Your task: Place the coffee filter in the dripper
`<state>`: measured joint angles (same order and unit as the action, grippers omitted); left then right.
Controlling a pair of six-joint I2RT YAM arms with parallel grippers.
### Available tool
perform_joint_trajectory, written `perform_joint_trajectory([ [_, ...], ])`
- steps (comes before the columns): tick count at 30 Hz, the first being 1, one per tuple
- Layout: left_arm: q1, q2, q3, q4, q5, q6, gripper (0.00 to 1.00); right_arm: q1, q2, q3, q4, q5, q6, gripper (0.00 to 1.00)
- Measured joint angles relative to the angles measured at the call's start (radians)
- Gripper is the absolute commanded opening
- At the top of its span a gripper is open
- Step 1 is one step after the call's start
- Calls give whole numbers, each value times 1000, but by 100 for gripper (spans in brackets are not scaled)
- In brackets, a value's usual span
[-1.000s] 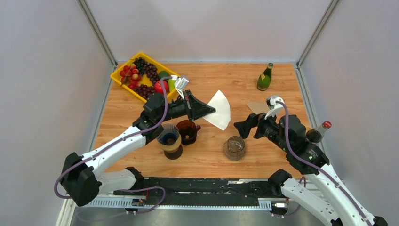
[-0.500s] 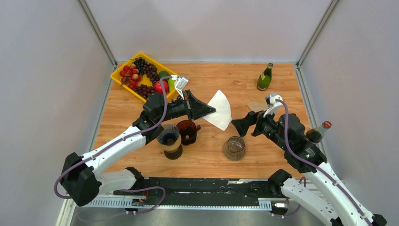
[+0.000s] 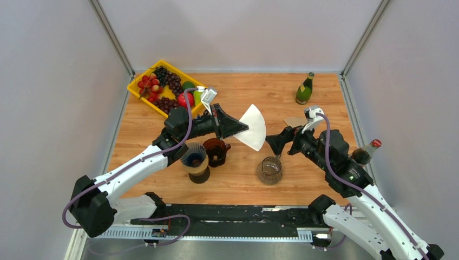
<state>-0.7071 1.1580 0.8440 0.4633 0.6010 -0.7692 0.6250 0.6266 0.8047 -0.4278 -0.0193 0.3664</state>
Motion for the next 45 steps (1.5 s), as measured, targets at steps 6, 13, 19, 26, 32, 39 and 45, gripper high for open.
perform_joint_trajectory([
  [6, 0, 0, 0, 5, 6, -9, 0, 0, -2, -6, 2, 0, 0, 100],
  [13, 0, 0, 0, 6, 16, -11, 0, 0, -7, -6, 3, -16, 0, 100],
  [19, 0, 4, 0, 14, 26, -14, 0, 0, -2, -6, 24, -61, 0, 100],
  [26, 0, 8, 0, 26, 32, -19, 0, 0, -2, -6, 49, -101, 4, 100],
  [32, 0, 22, -1, 73, 82, -45, 0, 0, 4, -6, 96, -134, 11, 100],
  [39, 0, 33, -24, 177, 169, -99, 0, 0, 34, -10, 205, -237, 14, 96],
  [45, 0, 39, -26, 214, 207, -113, 0, 0, 59, -36, 308, -314, 26, 80],
])
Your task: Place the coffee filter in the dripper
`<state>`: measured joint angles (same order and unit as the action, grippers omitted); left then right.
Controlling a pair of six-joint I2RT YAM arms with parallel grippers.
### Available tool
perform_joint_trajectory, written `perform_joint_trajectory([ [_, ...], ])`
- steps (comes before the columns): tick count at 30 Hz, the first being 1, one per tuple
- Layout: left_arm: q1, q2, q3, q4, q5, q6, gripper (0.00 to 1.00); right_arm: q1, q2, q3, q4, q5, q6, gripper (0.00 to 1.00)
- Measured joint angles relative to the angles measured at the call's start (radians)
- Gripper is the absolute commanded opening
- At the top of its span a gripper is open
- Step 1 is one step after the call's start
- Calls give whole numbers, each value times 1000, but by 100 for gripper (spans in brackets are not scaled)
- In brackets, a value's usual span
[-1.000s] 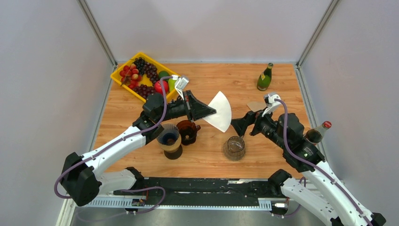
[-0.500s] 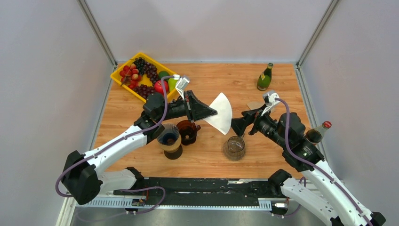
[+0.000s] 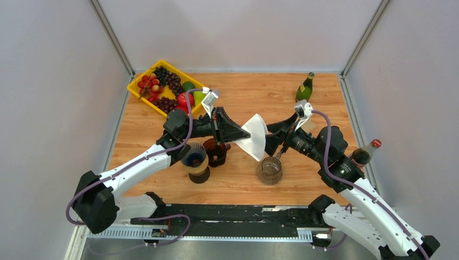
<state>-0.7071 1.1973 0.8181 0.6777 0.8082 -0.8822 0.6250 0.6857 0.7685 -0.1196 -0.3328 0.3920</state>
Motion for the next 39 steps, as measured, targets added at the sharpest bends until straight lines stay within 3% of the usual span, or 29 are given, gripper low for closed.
perform_joint_trajectory([
  [10, 5, 2, 0, 11, 21, -6, 0, -6, 84, -1, 122, -179, 12, 54],
  [19, 3, 2, 0, 14, 29, 3, 0, -6, 78, -8, 142, -222, 20, 53],
  [28, 1, 2, -16, 23, 48, 37, 0, -6, -31, -91, 145, -207, 58, 59],
  [39, 0, -19, -19, 52, 90, 76, 0, -6, 21, -93, 217, -223, 144, 41],
])
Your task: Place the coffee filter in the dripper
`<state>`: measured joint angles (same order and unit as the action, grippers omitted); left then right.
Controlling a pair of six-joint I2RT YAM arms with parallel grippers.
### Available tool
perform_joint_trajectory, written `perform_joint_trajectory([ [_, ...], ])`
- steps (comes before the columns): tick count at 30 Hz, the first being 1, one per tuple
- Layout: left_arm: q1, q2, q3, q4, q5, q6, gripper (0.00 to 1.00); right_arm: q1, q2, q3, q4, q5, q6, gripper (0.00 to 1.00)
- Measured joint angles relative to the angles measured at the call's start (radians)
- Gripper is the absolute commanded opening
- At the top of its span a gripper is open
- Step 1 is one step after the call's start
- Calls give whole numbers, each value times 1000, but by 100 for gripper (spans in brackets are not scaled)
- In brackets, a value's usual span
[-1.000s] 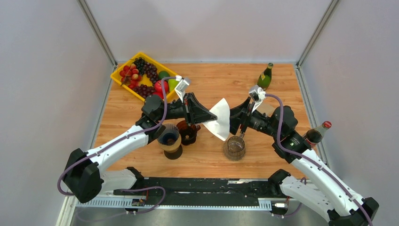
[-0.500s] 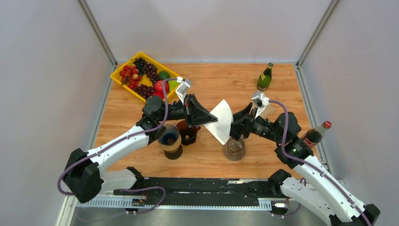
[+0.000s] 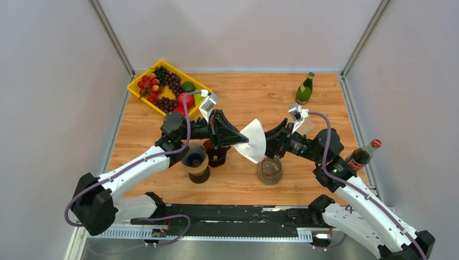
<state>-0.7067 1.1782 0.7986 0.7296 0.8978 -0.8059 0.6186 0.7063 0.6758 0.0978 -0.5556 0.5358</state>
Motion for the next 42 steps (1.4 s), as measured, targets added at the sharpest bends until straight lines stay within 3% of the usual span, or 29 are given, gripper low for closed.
perform_joint_trajectory([
  [7, 0, -7, 0, 0, -2, 16, 0, 0, 19, -1, 64, -72, 40, 28],
  [10, 0, -14, -5, -1, -6, 28, 0, 0, 18, -1, 82, -101, 43, 1],
  [15, 0, -23, -9, -8, -17, 39, 2, 0, 0, -2, 89, -118, 47, 0],
  [17, 0, -23, -9, -8, -19, 41, 14, 0, -4, -2, 89, -120, 47, 0],
  [19, 0, -23, -9, -15, -23, 48, 38, 0, -3, -2, 87, -119, 46, 0],
  [21, 0, -24, -9, -38, -32, 63, 74, 0, -2, -2, 79, -108, 38, 0],
  [23, 0, -27, -7, -84, -53, 83, 96, 1, 1, 7, 42, -69, 19, 0],
  [28, 0, -58, 20, -284, -187, 153, 100, 1, 35, 80, -129, 112, -39, 0],
  [36, -1, -96, 187, -703, -647, 262, 100, 1, 224, 241, -407, 493, -31, 0],
  [42, -43, -62, 193, -739, -676, 302, 100, 2, 396, 361, -568, 640, 79, 0],
])
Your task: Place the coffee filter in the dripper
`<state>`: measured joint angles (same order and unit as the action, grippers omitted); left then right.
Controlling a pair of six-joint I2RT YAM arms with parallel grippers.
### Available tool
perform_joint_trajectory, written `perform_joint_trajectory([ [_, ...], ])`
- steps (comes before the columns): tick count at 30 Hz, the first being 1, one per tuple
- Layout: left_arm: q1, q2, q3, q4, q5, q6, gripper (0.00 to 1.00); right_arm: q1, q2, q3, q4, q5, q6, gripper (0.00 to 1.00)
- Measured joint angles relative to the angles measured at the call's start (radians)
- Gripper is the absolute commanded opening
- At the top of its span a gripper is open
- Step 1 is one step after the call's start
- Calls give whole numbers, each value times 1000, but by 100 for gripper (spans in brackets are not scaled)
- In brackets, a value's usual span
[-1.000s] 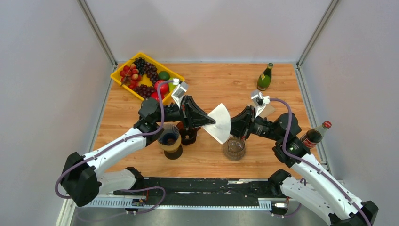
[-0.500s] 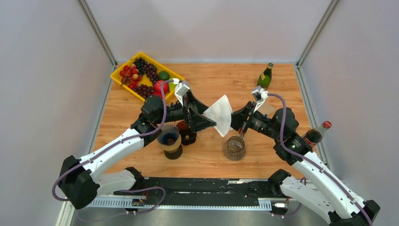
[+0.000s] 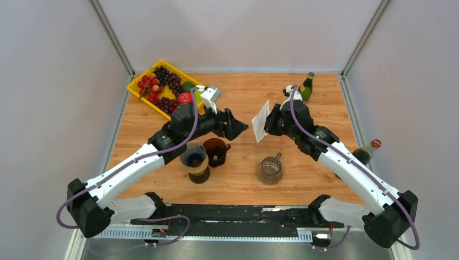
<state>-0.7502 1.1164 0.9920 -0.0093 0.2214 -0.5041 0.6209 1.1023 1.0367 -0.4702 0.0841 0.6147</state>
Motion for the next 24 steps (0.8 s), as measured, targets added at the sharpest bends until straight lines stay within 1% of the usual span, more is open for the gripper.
perform_joint_trajectory([
  [6, -105, 109, 42, -54, -113, 53, 100, 5, 26, 23, -72, 30, 100, 0],
  [9, -133, 159, 74, -63, -146, 67, 100, 7, 37, 35, -82, 27, 128, 0],
  [17, -169, 224, 93, -56, -212, 68, 100, 8, 74, 39, -98, -7, 149, 0],
  [24, -178, 251, 94, -63, -285, 69, 100, 9, 77, 50, -113, -28, 148, 0],
])
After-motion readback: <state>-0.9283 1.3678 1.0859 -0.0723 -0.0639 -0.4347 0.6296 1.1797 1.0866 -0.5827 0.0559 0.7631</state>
